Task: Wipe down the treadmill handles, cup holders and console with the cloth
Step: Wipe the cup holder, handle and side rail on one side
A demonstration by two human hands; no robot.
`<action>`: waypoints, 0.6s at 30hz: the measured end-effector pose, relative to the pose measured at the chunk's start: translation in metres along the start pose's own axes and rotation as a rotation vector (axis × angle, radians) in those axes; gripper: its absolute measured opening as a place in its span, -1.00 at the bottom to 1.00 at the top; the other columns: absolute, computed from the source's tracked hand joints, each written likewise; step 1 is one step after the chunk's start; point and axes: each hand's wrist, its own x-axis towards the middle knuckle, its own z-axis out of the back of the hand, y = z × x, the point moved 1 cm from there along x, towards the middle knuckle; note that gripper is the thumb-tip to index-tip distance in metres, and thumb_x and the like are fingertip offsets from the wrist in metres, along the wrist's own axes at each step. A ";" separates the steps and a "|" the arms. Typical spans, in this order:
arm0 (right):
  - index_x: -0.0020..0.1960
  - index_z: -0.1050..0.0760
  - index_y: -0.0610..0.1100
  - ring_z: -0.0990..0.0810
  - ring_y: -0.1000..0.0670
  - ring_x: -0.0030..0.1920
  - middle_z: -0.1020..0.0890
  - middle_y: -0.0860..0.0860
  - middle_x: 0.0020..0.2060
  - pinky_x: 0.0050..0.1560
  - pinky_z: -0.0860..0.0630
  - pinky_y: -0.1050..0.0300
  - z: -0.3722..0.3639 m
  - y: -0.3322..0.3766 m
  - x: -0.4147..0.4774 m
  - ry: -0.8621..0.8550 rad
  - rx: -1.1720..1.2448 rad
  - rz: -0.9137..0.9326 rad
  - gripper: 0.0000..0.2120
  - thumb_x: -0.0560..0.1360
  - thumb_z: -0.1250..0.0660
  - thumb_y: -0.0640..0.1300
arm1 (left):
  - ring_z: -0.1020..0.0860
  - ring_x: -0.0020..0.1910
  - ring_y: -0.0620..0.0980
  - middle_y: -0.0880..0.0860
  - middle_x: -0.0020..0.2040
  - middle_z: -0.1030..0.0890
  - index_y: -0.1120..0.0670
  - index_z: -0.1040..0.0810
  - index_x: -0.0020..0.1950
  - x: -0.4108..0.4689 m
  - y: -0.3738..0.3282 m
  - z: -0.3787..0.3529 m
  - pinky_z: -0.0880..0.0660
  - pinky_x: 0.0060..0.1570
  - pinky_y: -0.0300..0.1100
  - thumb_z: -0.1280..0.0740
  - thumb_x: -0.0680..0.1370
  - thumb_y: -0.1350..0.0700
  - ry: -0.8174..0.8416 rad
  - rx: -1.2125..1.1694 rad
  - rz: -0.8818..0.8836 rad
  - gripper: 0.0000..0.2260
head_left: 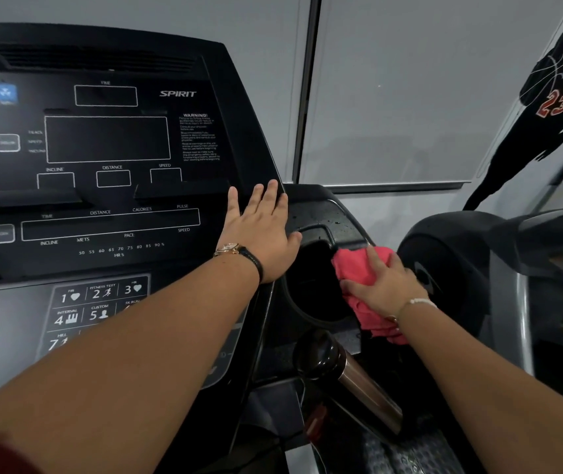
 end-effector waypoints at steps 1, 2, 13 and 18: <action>0.53 0.08 0.16 -0.14 -0.27 0.46 0.03 -0.08 0.54 0.39 -0.23 -0.21 0.000 -0.003 0.003 -0.025 0.003 0.066 -0.22 0.43 -0.09 0.42 | 0.19 0.53 0.00 0.04 0.56 0.18 0.06 0.08 0.55 0.001 0.000 0.000 0.36 0.41 0.15 0.05 0.60 -0.16 0.000 -0.002 0.000 -0.41; 0.53 0.01 0.11 -0.17 -0.23 0.47 0.01 -0.05 0.54 0.41 -0.22 -0.15 0.000 -0.007 0.006 -0.054 0.026 0.115 -0.33 0.51 -0.08 0.31 | 0.19 0.53 0.00 0.04 0.56 0.19 0.06 0.09 0.55 0.001 0.000 0.000 0.36 0.41 0.15 0.05 0.60 -0.16 0.001 -0.003 0.002 -0.41; 0.55 0.03 -0.13 -0.02 -0.18 0.52 0.08 -0.13 0.54 0.48 -0.09 -0.10 0.003 0.013 0.030 -0.092 -0.027 0.257 -0.41 0.60 -0.01 0.08 | 0.19 0.52 -0.01 0.03 0.56 0.19 0.05 0.08 0.55 0.001 0.000 -0.001 0.36 0.41 0.14 0.03 0.59 -0.16 -0.011 -0.019 0.010 -0.41; 0.53 -0.06 -0.10 0.03 -0.05 0.53 0.07 -0.04 0.54 0.51 0.02 0.06 0.008 -0.010 0.027 -0.047 0.029 0.449 -0.37 0.54 -0.02 0.15 | 0.20 0.52 -0.01 0.02 0.55 0.19 0.05 0.09 0.55 0.002 0.000 -0.001 0.37 0.40 0.14 0.04 0.59 -0.16 -0.009 -0.020 0.012 -0.42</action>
